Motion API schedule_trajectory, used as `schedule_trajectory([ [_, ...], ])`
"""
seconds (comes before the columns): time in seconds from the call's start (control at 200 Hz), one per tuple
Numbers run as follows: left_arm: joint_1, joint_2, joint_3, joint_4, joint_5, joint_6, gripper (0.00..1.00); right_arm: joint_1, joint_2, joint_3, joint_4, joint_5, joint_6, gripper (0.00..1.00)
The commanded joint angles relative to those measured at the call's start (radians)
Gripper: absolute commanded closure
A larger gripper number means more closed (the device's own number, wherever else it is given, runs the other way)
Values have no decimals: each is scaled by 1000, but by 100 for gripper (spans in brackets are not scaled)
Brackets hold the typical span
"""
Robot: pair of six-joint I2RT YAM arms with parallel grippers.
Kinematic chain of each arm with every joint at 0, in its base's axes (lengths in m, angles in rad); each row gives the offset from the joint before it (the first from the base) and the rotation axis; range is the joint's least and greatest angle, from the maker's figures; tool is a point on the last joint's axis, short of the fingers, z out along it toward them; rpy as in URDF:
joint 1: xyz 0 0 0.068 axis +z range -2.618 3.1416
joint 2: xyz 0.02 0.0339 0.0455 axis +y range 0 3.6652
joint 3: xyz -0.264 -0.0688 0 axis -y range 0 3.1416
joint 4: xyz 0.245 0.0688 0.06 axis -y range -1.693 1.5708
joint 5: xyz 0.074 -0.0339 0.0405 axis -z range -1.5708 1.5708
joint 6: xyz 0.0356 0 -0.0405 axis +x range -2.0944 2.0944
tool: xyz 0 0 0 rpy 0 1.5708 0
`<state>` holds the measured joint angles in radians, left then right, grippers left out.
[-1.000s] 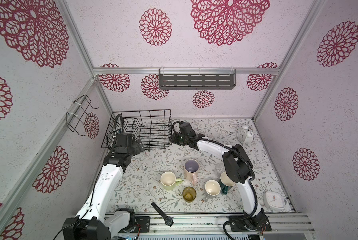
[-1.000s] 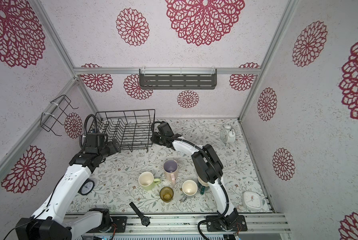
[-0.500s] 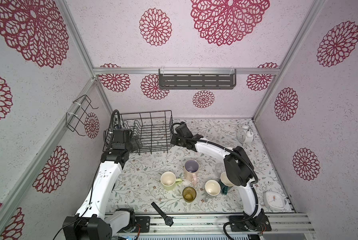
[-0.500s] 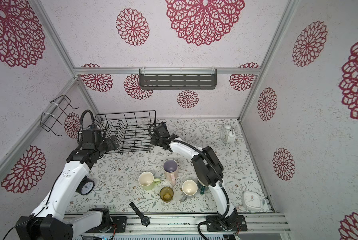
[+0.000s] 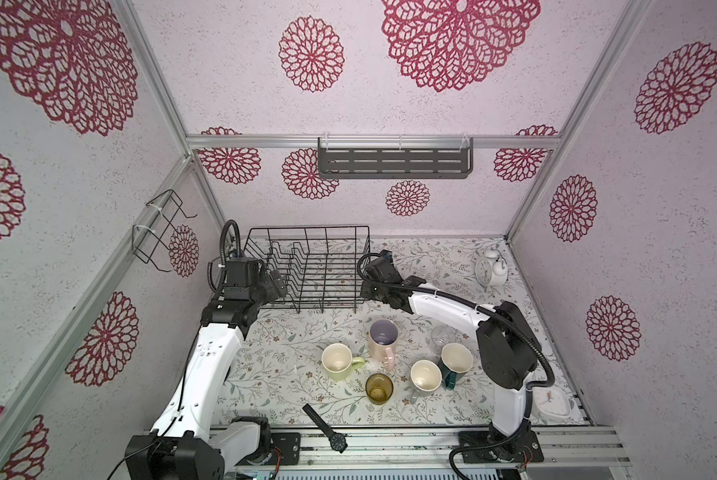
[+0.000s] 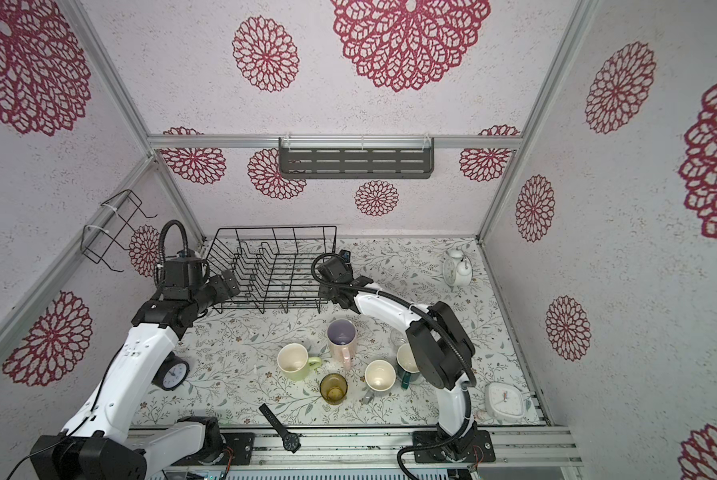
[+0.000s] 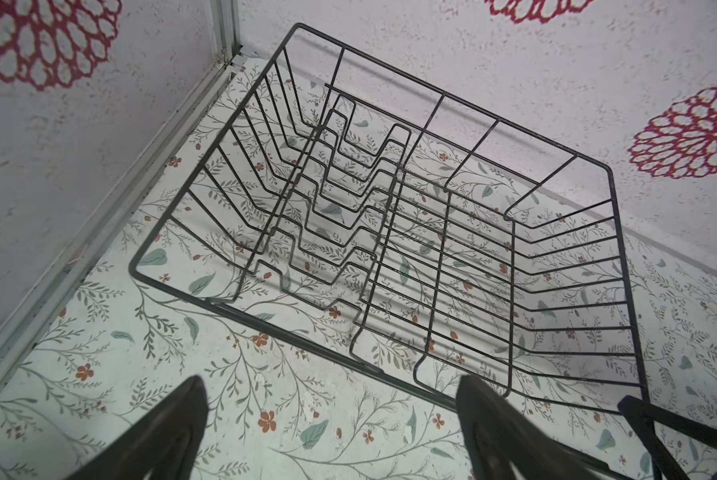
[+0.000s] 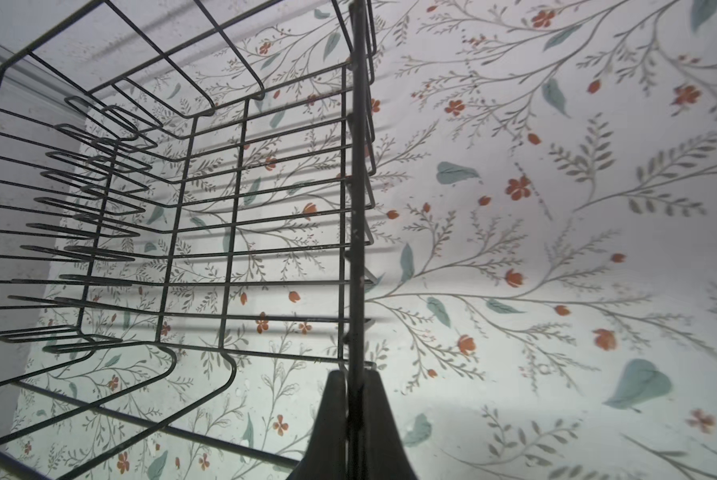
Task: Load the cups into the dish rack
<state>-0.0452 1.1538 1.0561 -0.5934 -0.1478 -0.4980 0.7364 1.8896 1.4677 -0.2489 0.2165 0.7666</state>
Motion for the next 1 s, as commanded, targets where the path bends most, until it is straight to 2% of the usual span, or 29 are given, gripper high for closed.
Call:
schedule_trajectory([
  [0.0,5,-32,-15,12,31,-13,3,-86,-145,-24,-17,40,-69,100],
  [0.24,5,-42,-35,30,64,-20,3,-218,-272,-164,-38,-62,-127,100],
  [0.4,5,-40,-52,73,117,-46,3,-317,-320,-215,-61,-196,-208,100],
  [0.555,5,-45,-54,75,166,-39,3,-391,-337,-251,-109,-281,-305,100],
  [0.826,2,-54,-65,82,269,-12,3,-493,-344,-328,-113,-340,-362,100],
  [0.906,2,-54,-66,99,295,-13,3,-519,-317,-313,-144,-396,-392,100],
  [0.996,2,-54,-53,95,343,-21,3,-527,-299,-294,-175,-401,-403,100],
])
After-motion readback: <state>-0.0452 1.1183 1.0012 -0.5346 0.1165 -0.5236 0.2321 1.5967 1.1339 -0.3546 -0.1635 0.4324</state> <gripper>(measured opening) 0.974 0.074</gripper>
